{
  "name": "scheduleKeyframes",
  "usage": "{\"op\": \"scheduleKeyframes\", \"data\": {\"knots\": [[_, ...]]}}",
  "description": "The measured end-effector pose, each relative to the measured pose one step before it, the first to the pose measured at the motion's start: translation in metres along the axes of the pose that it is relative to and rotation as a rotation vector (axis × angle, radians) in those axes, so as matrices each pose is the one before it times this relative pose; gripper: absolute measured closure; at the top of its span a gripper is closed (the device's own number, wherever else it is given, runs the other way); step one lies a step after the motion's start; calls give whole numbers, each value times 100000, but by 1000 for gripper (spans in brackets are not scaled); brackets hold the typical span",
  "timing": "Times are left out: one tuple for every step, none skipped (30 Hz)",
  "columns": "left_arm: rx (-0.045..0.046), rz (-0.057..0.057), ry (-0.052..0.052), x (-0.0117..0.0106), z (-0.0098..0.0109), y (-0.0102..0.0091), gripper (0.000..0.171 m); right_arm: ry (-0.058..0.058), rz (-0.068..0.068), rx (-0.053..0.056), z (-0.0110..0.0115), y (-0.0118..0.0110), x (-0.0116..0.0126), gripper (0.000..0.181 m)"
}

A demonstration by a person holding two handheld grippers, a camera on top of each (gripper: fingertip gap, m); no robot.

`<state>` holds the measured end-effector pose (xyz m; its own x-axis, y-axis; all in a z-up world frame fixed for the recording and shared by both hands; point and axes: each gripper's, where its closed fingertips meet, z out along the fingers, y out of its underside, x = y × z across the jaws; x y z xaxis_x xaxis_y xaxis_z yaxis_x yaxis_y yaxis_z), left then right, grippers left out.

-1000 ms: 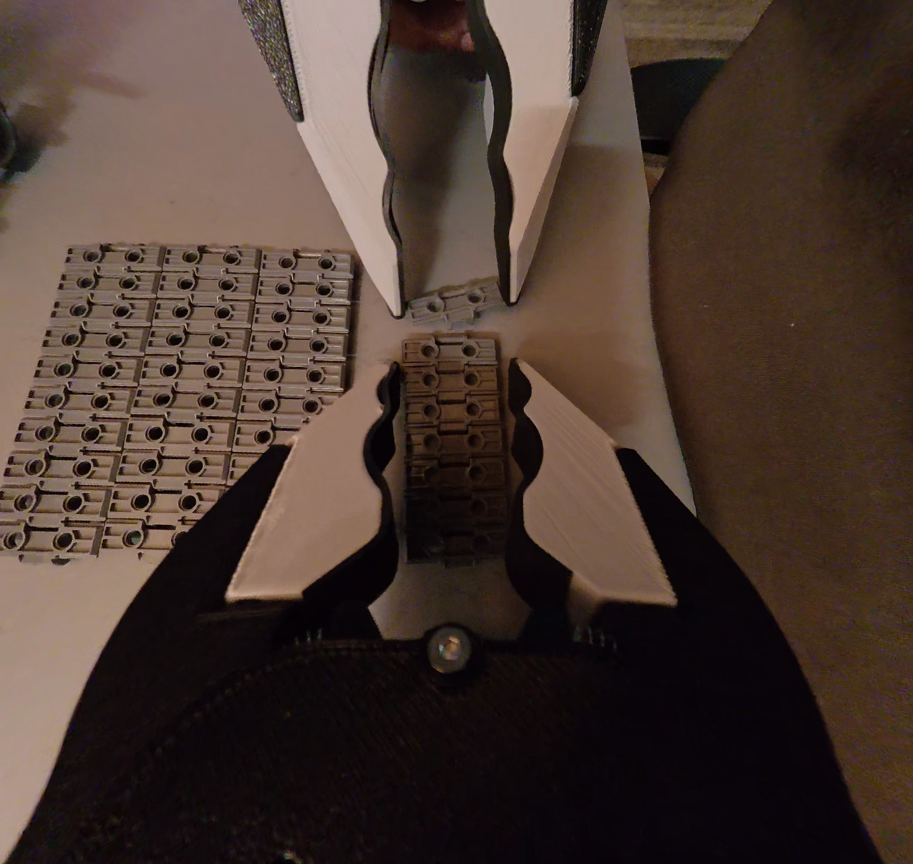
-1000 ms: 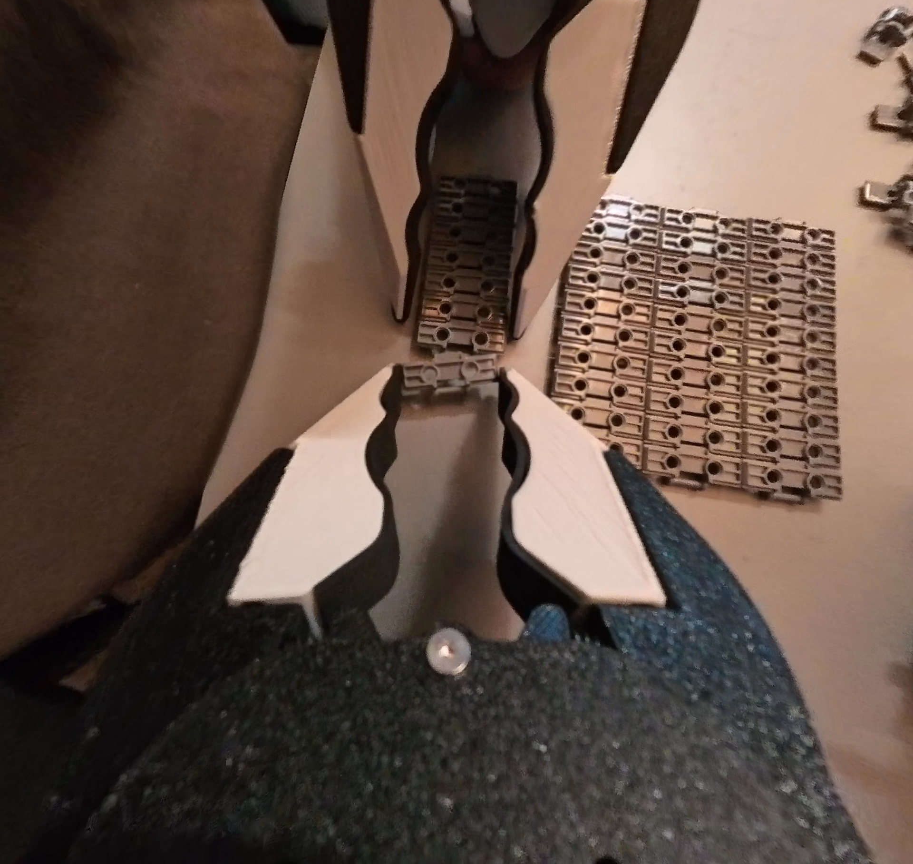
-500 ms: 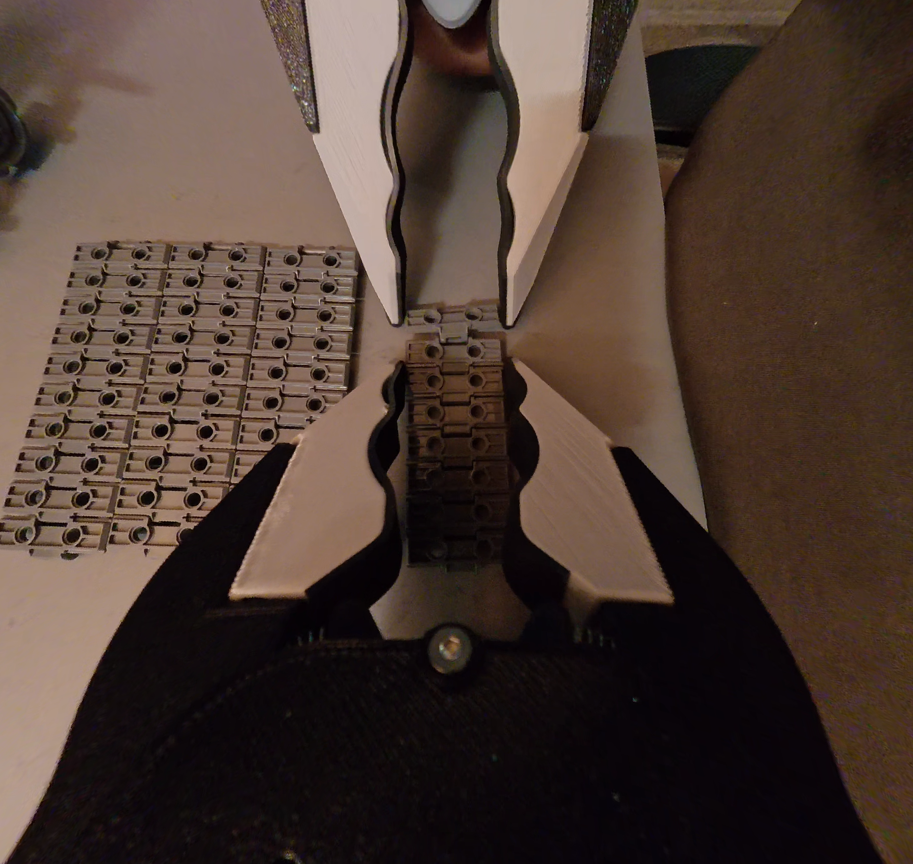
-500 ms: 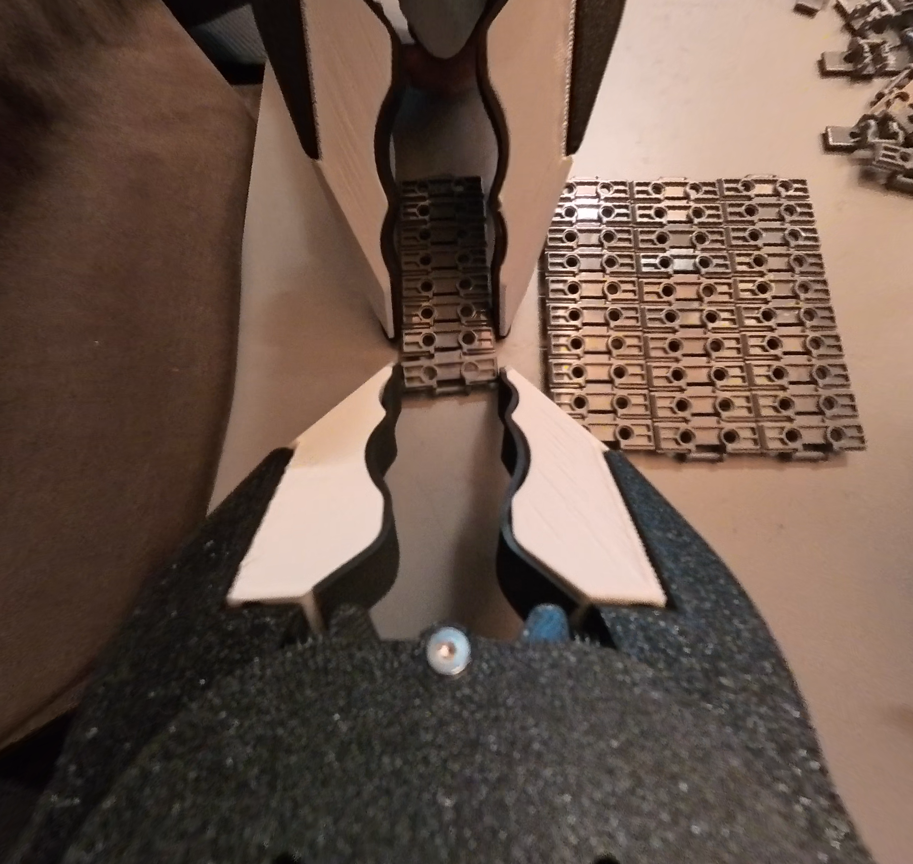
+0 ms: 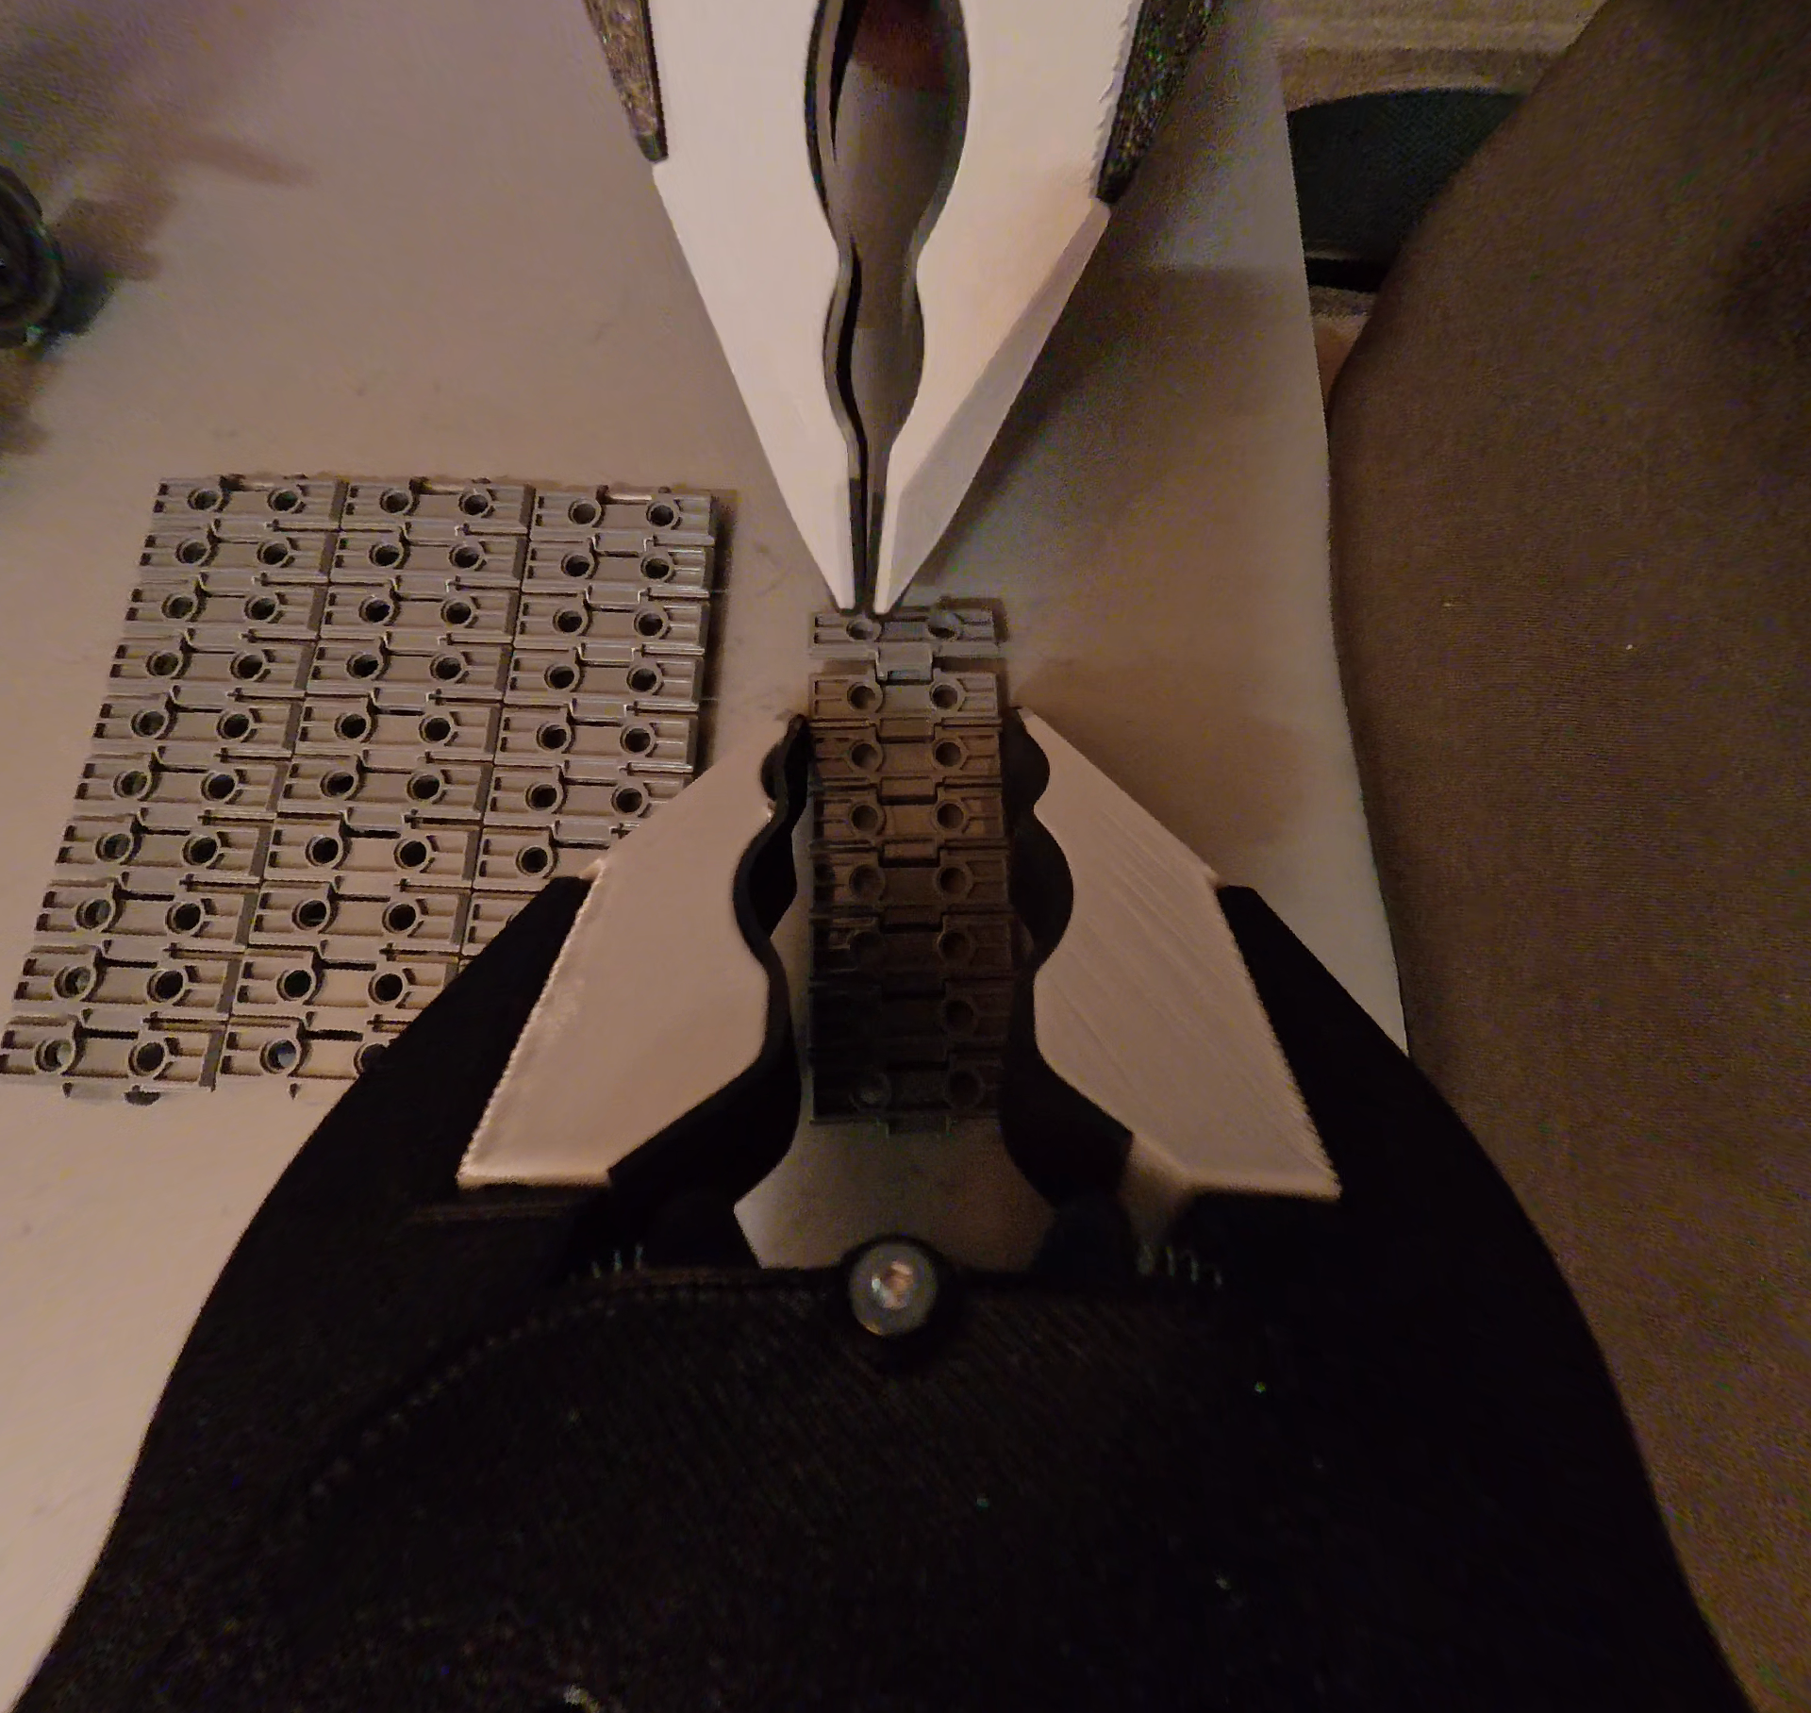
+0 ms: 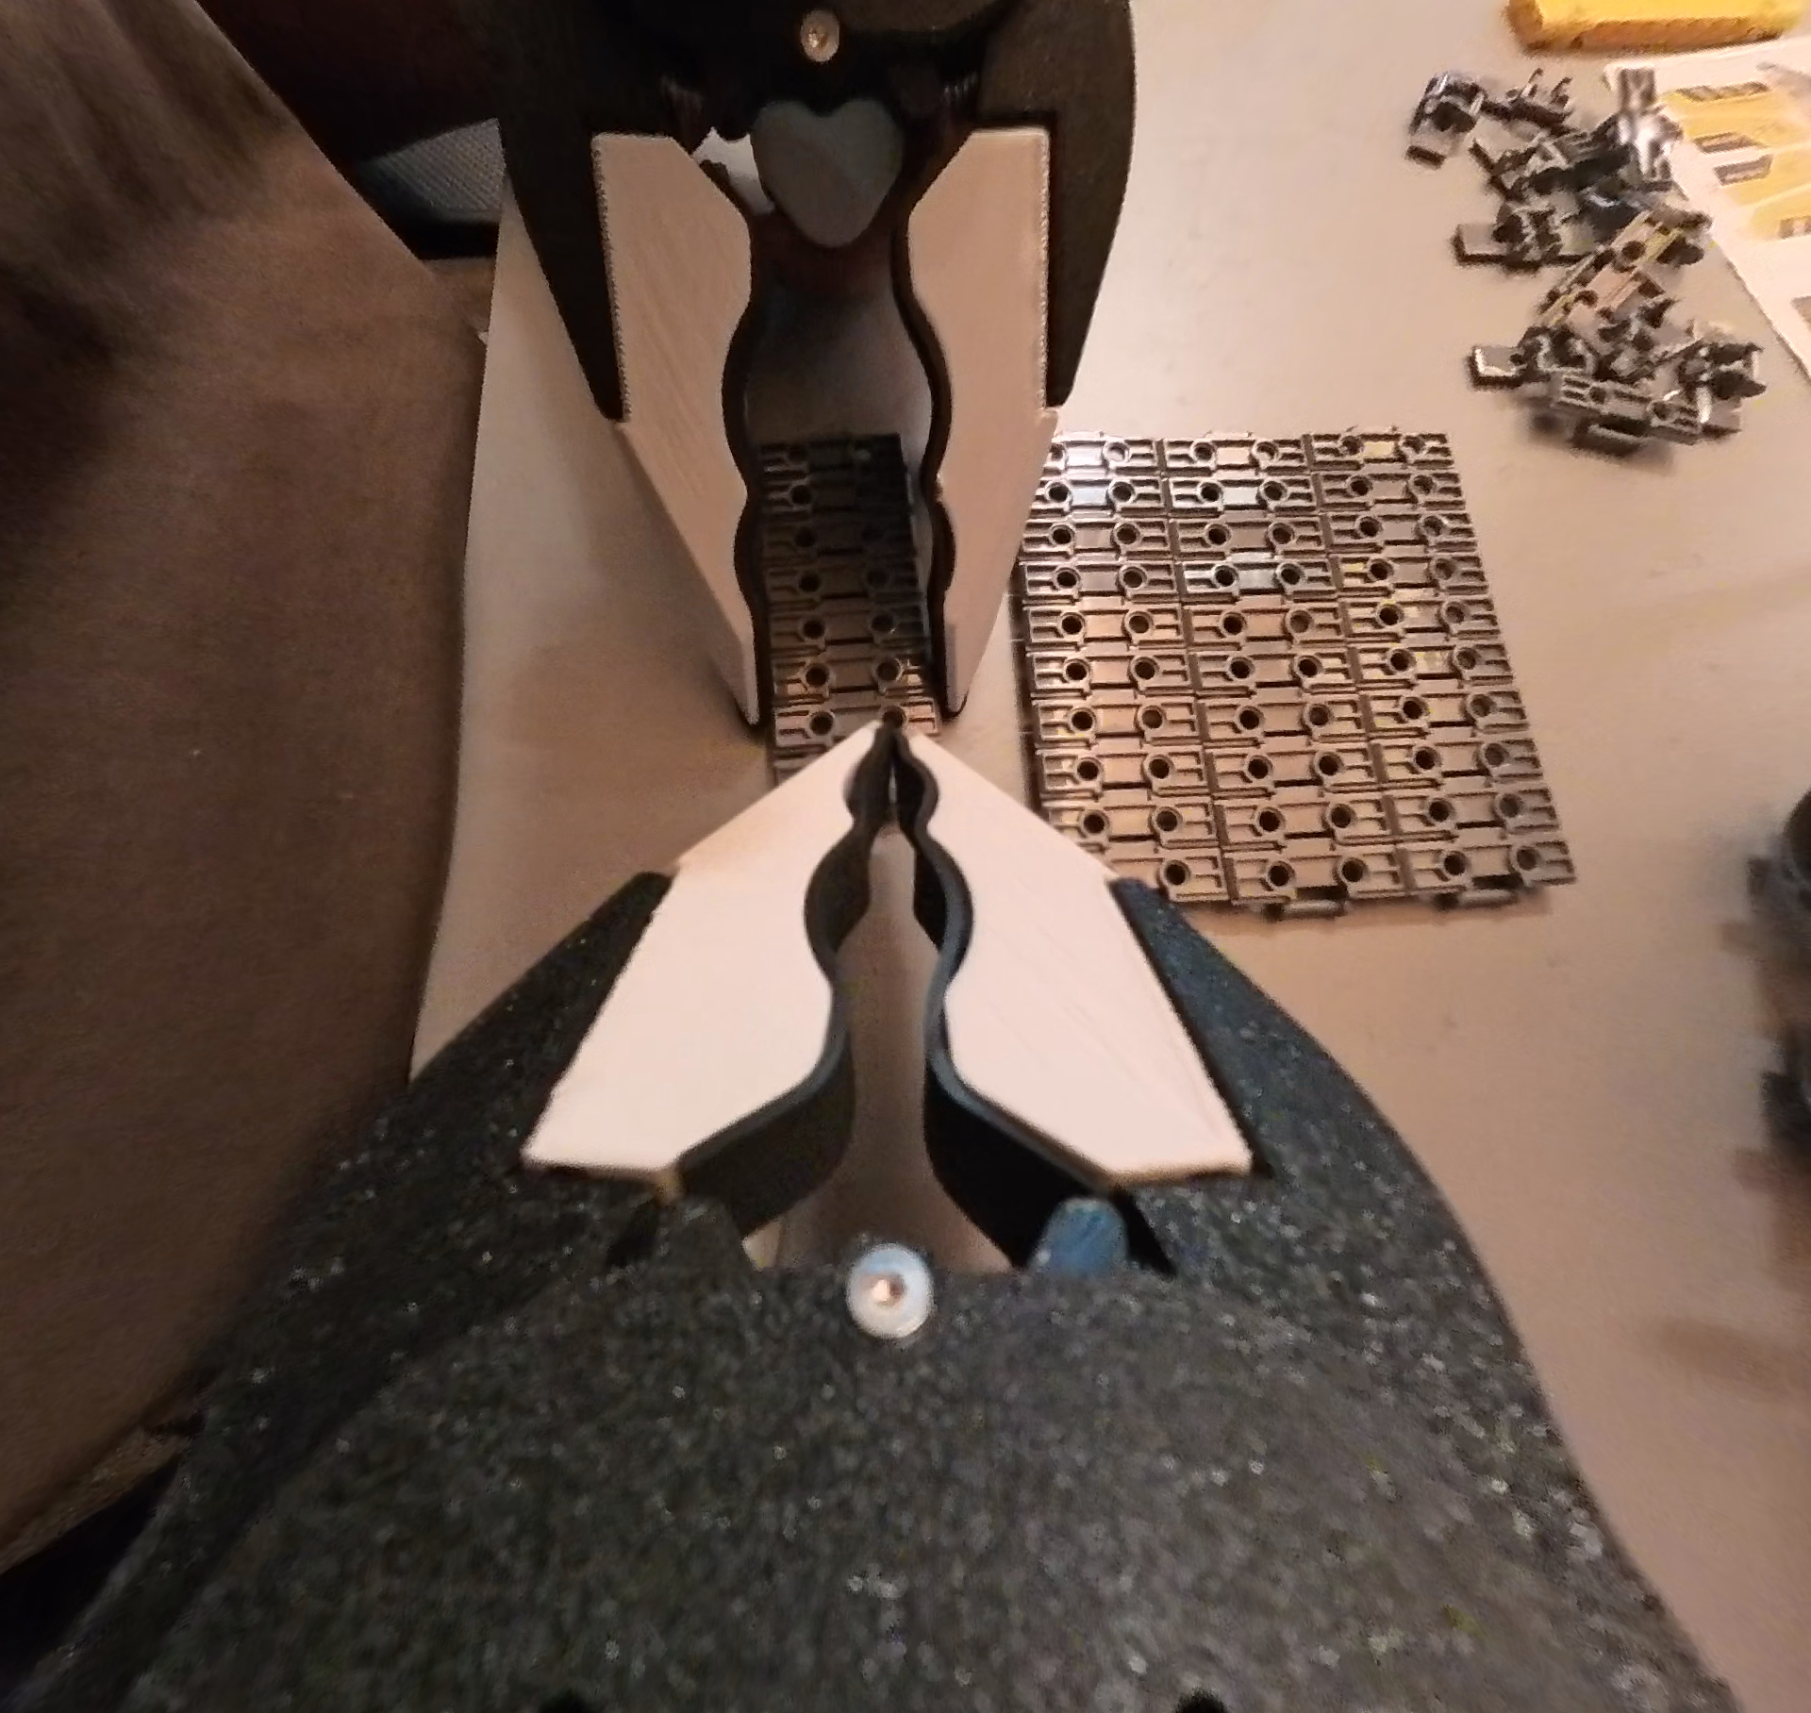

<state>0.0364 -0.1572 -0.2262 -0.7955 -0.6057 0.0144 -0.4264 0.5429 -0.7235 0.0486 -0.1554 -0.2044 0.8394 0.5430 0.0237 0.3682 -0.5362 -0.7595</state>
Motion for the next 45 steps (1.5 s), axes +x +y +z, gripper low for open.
{"op": "scheduleKeyframes", "data": {"knots": [[-19, 41, -66, 2, 0, 1, 133, -509, 142, -1983, 191, 309, 16, 181], [-34, 14, -58, -11, 15, 2, 133, -698, 92, -2820, 261, 449, -17, 181], [-82, -39, -35, -10, -1, 7, 133, -577, -249, -1953, 249, 304, -63, 181], [-8, -10, -54, -7, 6, 8, 133, -842, -387, 518, 35, -101, -138, 181], [-8, 77, 4, 9, 1, 0, 133, -270, 14, -644, 8, 38, -24, 181], [-28, 139, -123, 1, 1, 2, 133, 68, -210, -837, 10, 20, -5, 181], [-13, 206, -157, 0, -2, 4, 133, 488, -719, -1087, -3, 19, -23, 181], [-6, 95, -73, -3, 1, 0, 133, 985, -1645, -1209, 0, 14, -29, 181], [-11, 54, -36, 5, 8, 8, 133, 1333, -1860, -1407, 10, 16, -13, 181], [8, 106, -2, 14, -2, 2, 133, 1394, -1385, -1460, 13, 3, -11, 181], [28, 27, 154, 14, -11, -6, 133, 985, -358, -1100, 18, 11, -10, 181], [2, -137, 188, 14, 3, -3, 133, 317, 987, -642, 16, 7, -14, 181], [-8, -173, 337, 17, -5, 5, 133, -247, 1394, -720, 12, 28, -7, 181], [-22, -274, 448, 24, 9, 5, 133, -5, 358, -1086, 6, 11, -13, 181], [-4, -219, 414, 23, -1, 0, 134, 803, -1302, -1547, 12, 14, 1, 181], [7, -251, 174, 0, -4, 2, 134, 1689, -2436, -1878, 12, 1, -7, 181], [-14, -554, 231, -7, 2, 10, 134, 2521, -3345, -1744, -2, 9, 2, 181], [19, -715, 255, 0, 1, -6, 134, 3154, -4189, -1258, -5, 14, 10, 181], [24, -202, 71, 4, -6, 3, 134, 2897, -3596, -1181, 4, -2, 3, 181], [-11, 151, -118, 7, 9, -6, 134, 1755, -1843, -1628, -1, 15, -1, 181], [-27, 169, -156, 2, 4, 14, 134, 872, -1005, -1739, -7, 9, 1, 181], [4, 70, -81, 12, 4, -3, 134, 365, -774, -1550, 7, -5, -5, 181], [19, 107, -77, -4, -4, -11, 133, 330, -1186, -1336, 17, -10, -3, 181], [1, 119, -70, 4, -2, 3, 133, 534, -1411, -1112, 11, -17, 4, 181], [-12, 60, -22, 5, 11, -9, 134, 952, -1170, -890, 31, -67, 8, 181], [-2, 130, -31, 9, -3, 4, 134, 1604, -2343, -1066, 11, -37, 10, 181], [-12, 138, -132, 0, 2, 0, 134, 1721, -2478, -1543, 0, -25, 1, 181], [-1, 232, -198, -4, 15, -13, 134, 1788, -3293, -2169, 6, -12, 9, 181], [-11, 148, -107, 3, 2, -1, 134, 1735, -3171, -2500, -8, -11, 2, 181], [-5, 97, -76, 5, -3, 4, 134, 1521, -2970, -2292, 6, -22, 1, 181], [-10, 222, -75, 10, -2, 4, 134, 1178, -1840, -1848, 5, -37, -3, 181], [-11, 172, -31, 18, 8, -6, 134, 1343, -2008, -1117, 6, -34, -5, 181], [-2, 64, -26, 0, -4, 5, 134, 1074, -572, -254, 2, -6, -6, 181], [22, 56, -42, 2, 13, -14, 134, 689, -167, -24, -4, 8, -14, 181], [-12, 203, -94, 9, -2, 4, 134, 395, -396, 313, -3, -24, -6, 181], [8, 111, 24, 10, 2, -2, 134, 390, -55, -58, 7, -4, -10, 181], [23, -9, 88, 13, 2, -3, 134, 395, -371, -401, 3, -10, -4, 181], [3, 138, -18, 10, -2, 3, 134, 347, -287, -951, -2, 19, -8, 181], [-15, 206, -83, 8, 8, -6, 134, 425, -1020, -1121, 10, -4, -7, 181], [-6, 178, -158, 1, -2, 2, 134, 383, -744, -1289, 12, 2, -12, 181], [-36, 118, -83, 2, -5, 8, 134, 207, -498, -550, 4, -24, -12, 181], [-289, 420, -141, 17, 21, 29, 134, -582, 1676, 1465, 99, -143, -78, 181], [45, 625, -469, 11, -18, 28, 134, -882, 1721, 1611, 24, 78, -13, 181], [-61, 32, -209, -1, -5, 22, 134, -1825, 4264, 3414, 6, -8, -1, 181], [40, -55, -92, -1, -2, -2, 134, -1958, 5462, 3887, -4, 1, 15, 181]]}}
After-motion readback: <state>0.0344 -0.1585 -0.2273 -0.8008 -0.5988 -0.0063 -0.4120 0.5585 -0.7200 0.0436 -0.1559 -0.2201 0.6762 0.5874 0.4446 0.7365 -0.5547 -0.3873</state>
